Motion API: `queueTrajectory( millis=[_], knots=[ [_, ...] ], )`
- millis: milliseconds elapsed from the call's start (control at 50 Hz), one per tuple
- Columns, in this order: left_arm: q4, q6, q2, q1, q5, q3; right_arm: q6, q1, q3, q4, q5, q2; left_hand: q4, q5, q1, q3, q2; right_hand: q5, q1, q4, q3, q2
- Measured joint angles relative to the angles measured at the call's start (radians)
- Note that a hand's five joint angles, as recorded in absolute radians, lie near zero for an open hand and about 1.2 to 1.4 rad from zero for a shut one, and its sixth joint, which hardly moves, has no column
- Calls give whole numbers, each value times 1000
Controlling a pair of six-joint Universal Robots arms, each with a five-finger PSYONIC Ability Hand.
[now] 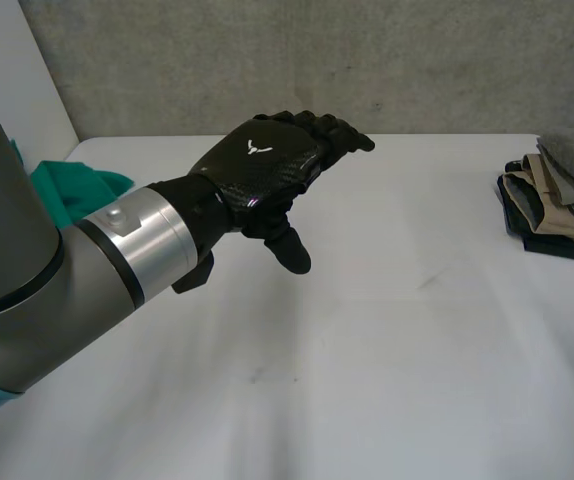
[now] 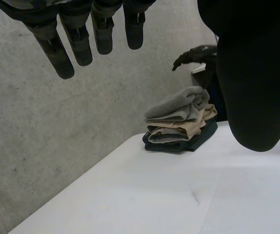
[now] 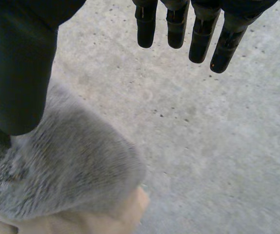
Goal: Fold the laundry.
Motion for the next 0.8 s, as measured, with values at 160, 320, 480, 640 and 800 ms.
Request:
queueTrajectory(
  millis=[160, 320, 480, 640, 800],
  knots=[
    [0, -10, 22, -1, 1, 0, -339, -37, -64, 299, 153, -128, 0, 0, 0, 0, 0, 0, 0, 0, 0, 0],
    [1, -38, 45, -1, 5, 1, -688, 34, -141, 259, 558, -190, 0, 0, -1, 0, 0, 0, 0, 0, 0, 0],
    [6, -43, 54, 7, 4, 3, -476, 258, 40, 11, 536, -333, 0, 0, -1, 0, 0, 0, 0, 0, 0, 0],
    [49, -33, 55, 58, -44, -1, -89, 485, 409, -93, 275, -515, 0, 0, -1, 0, 0, 0, 0, 0, 0, 0],
    [175, 35, -41, 309, -181, -1, -72, 689, 660, -77, 214, -509, 0, 0, -3, 0, 0, -4, 0, 0, 0, 0]
  ],
)
